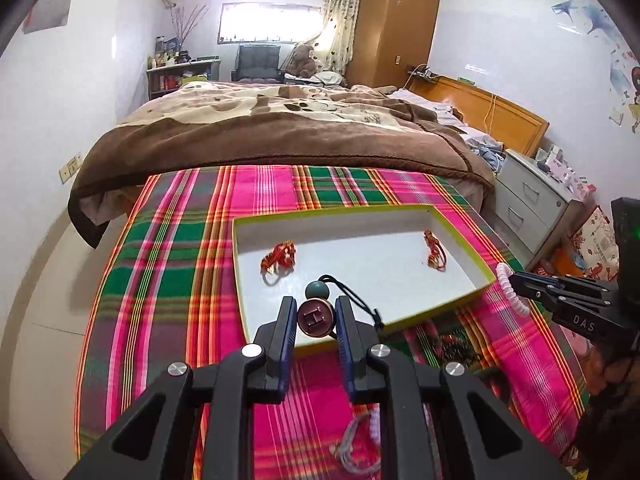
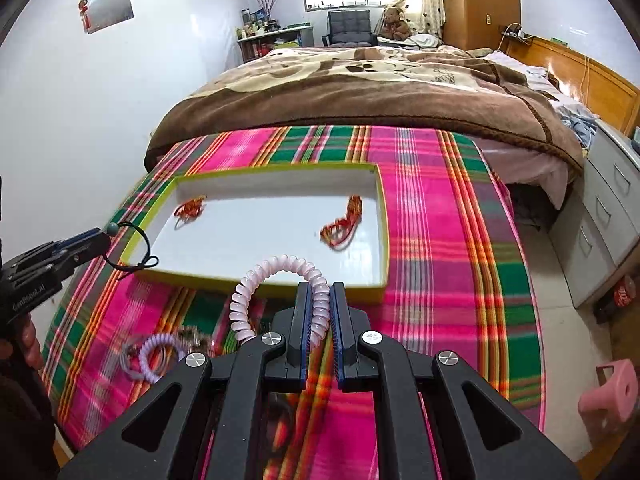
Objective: Organize jewelry
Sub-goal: 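Carry both items into the box and open the left tool on the hair tie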
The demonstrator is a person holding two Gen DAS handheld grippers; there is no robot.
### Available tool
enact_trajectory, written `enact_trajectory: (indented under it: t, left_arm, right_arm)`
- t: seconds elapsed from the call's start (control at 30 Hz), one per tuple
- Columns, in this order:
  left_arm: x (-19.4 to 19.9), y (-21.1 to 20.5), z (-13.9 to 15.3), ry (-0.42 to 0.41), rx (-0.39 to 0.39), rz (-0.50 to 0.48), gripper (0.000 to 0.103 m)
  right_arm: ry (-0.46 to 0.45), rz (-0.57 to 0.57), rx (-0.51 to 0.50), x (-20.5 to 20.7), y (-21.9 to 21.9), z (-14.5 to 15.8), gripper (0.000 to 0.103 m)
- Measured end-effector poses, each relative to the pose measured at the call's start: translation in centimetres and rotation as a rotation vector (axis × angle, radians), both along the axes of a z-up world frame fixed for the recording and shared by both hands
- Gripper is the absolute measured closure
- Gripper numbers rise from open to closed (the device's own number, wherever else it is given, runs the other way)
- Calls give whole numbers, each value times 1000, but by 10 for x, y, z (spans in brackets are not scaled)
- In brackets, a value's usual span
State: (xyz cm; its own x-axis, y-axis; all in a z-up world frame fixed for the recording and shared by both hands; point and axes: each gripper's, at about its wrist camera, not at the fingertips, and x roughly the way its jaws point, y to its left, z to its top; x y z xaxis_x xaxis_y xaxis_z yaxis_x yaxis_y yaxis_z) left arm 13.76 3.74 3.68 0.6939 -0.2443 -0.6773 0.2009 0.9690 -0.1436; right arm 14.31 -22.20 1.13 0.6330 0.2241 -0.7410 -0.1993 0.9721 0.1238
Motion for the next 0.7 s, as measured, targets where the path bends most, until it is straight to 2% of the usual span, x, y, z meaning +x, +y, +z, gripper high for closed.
enact_trajectory:
  t: [0.27, 0.4, 0.5, 0.7]
  left_arm:
    - [33, -1, -6, 18, 8, 16, 83]
    - [45, -6, -15, 12, 99, 42, 83]
    - [57, -5, -26, 52, 60, 27, 83]
    - [71, -7, -39, 83, 64, 21, 83]
  right_arm:
    - [3, -16, -14, 46, 10, 1, 94]
    - [8, -15, -34, 65, 15, -5, 94]
    - [34, -21, -44, 80, 18, -15, 94]
    - [67, -26, -56, 101, 22, -33, 94]
